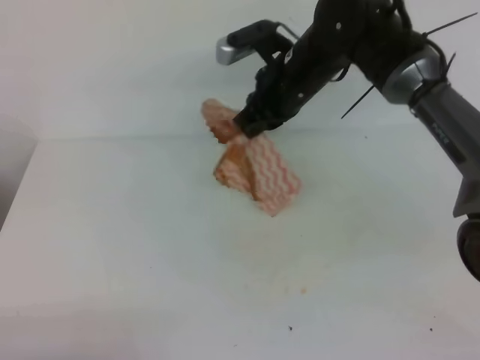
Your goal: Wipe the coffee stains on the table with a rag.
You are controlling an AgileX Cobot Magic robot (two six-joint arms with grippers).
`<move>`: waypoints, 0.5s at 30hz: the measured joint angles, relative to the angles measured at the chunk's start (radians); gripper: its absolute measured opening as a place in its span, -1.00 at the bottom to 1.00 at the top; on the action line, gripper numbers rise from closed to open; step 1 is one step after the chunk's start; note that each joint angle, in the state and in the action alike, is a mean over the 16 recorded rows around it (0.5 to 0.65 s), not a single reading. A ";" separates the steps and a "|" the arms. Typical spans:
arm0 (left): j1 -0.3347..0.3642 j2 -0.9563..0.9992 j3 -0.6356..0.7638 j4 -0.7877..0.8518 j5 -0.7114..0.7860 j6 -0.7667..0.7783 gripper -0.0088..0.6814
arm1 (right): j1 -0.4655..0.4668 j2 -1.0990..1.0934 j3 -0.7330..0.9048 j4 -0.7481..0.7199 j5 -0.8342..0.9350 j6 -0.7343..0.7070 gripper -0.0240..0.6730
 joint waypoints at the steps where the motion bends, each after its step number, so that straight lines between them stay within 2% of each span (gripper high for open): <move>1: 0.000 0.000 0.000 0.000 0.000 0.000 -0.98 | -0.004 -0.005 0.000 0.006 0.000 -0.016 -0.89; 8: 0.000 0.000 0.000 0.000 0.001 0.000 -0.98 | -0.026 -0.034 0.006 0.042 0.001 -0.117 -0.89; 15: 0.000 0.000 0.000 0.000 0.001 0.000 -0.98 | -0.030 -0.051 0.018 0.087 0.001 -0.150 -0.89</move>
